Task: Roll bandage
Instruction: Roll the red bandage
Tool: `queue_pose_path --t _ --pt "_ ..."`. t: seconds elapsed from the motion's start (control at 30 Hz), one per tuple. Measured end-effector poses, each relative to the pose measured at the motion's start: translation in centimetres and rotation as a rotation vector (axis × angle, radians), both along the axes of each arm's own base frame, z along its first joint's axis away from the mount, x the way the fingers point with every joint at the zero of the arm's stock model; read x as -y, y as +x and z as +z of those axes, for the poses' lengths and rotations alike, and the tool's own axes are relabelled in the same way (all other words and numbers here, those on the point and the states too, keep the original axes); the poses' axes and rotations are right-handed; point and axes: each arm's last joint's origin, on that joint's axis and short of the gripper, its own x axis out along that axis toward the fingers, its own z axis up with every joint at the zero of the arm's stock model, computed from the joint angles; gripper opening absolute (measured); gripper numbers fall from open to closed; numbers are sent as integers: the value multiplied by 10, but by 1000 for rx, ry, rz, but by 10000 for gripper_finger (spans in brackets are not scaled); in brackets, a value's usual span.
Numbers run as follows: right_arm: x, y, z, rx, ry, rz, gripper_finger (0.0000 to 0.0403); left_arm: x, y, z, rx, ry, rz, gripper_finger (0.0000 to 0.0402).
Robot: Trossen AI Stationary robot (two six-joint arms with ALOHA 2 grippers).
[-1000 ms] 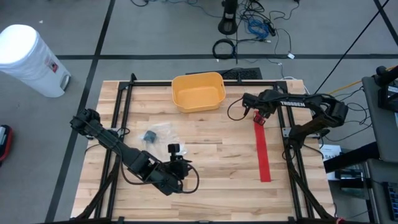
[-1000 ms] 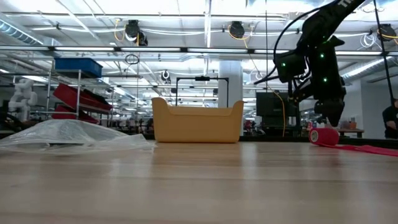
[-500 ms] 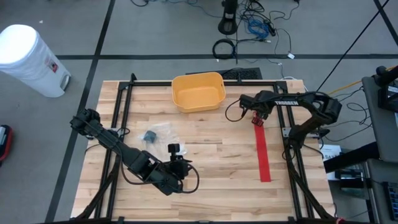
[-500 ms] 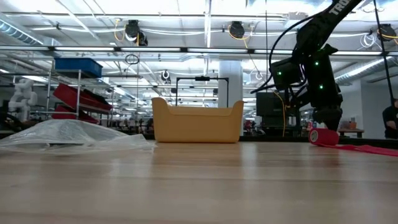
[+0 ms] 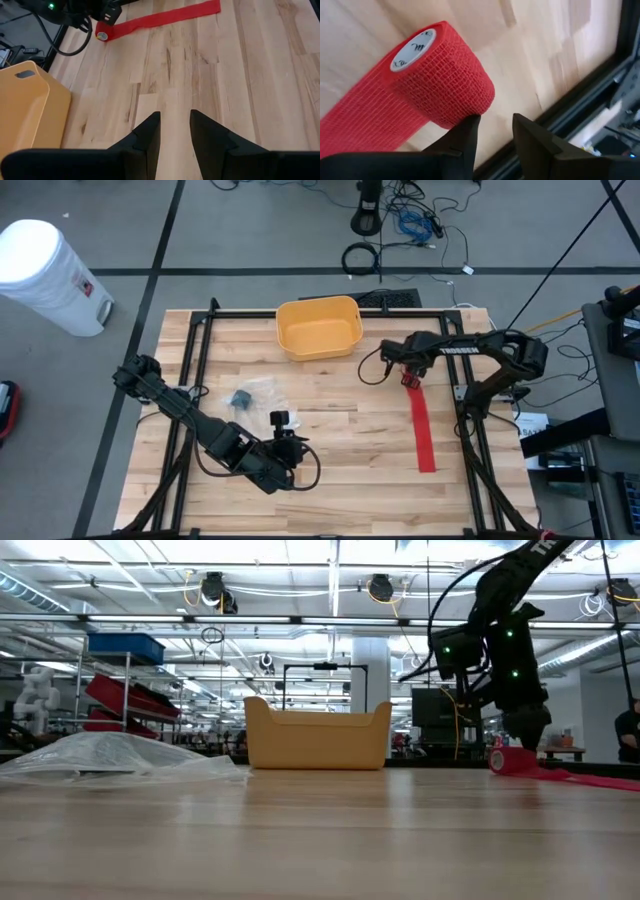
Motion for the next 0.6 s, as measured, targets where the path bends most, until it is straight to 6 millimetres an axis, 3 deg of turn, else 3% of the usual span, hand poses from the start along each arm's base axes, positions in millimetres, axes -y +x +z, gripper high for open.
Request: queue_pose_path --t 0.33,0.6 --pt "-7 29 14 145 1 137 114 0 0 0 1 -1 1 112" --pt "-6 37 22 183 -13 155 114 0 0 0 1 -1 1 112"
